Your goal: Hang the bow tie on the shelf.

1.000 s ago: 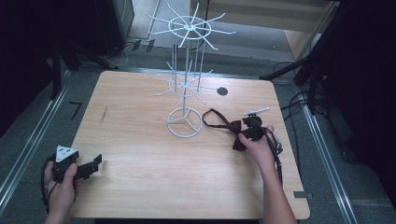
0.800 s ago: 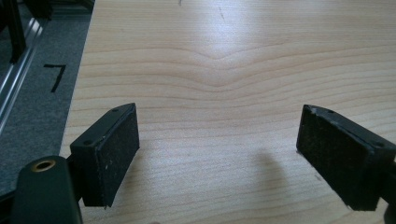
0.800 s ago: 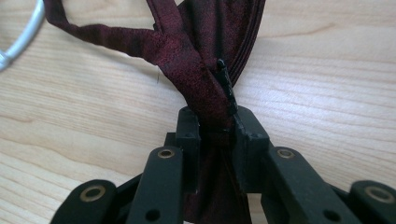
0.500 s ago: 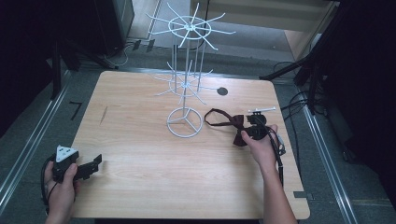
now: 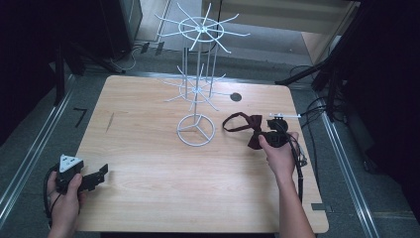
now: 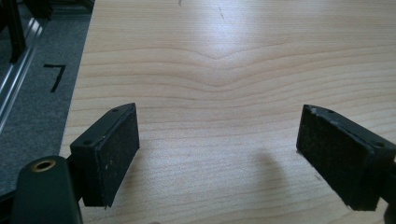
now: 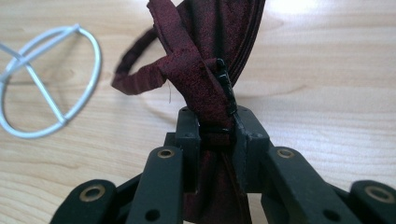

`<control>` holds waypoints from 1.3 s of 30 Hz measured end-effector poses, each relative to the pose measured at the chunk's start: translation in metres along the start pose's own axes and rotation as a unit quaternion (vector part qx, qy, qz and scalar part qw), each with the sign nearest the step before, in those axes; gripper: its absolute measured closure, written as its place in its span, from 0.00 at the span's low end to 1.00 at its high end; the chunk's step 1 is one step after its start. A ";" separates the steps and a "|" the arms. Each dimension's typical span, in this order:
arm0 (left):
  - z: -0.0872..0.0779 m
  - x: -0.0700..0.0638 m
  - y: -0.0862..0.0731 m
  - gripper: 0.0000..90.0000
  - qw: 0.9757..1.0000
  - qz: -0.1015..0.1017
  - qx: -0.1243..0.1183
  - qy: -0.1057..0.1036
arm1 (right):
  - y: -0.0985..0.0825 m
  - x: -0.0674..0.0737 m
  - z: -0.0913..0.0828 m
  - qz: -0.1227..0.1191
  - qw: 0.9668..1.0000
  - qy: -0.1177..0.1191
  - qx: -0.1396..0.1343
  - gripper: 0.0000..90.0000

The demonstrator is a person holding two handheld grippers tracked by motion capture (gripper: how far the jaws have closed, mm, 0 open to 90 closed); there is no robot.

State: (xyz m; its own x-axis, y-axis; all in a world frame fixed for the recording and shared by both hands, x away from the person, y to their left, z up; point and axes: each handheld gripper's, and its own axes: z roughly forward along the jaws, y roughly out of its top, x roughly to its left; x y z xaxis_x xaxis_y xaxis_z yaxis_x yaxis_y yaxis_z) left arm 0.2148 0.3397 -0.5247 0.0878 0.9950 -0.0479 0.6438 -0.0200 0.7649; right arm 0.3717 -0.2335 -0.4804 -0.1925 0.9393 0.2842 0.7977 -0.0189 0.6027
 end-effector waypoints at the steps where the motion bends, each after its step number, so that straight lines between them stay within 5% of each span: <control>1: 0.000 0.000 0.000 0.16 1.000 0.000 0.001 0.000 | 0.000 0.000 0.000 0.000 1.000 0.000 0.000 0.84; 7: 0.000 0.000 0.000 0.16 1.000 0.000 0.000 0.001 | 0.001 0.002 -0.009 -0.003 0.999 0.010 -0.050 0.84; 15: 0.000 0.000 0.000 0.16 1.000 0.000 0.000 0.001 | 0.002 0.004 -0.017 -0.009 0.996 0.023 -0.085 0.84; 39: 0.000 0.000 0.000 0.16 1.000 0.000 0.000 0.002 | 0.003 0.022 -0.039 -0.029 0.981 0.043 -0.187 0.84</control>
State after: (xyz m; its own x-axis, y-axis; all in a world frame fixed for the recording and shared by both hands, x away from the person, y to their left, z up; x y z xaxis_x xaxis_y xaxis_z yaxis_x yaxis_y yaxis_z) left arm 0.2147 0.3395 -0.5247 0.0848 0.9953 -0.0464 0.6437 -0.0192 0.7650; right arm 0.3478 -0.2264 -0.4434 -0.2920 0.9103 0.2934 0.5224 -0.1052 0.8462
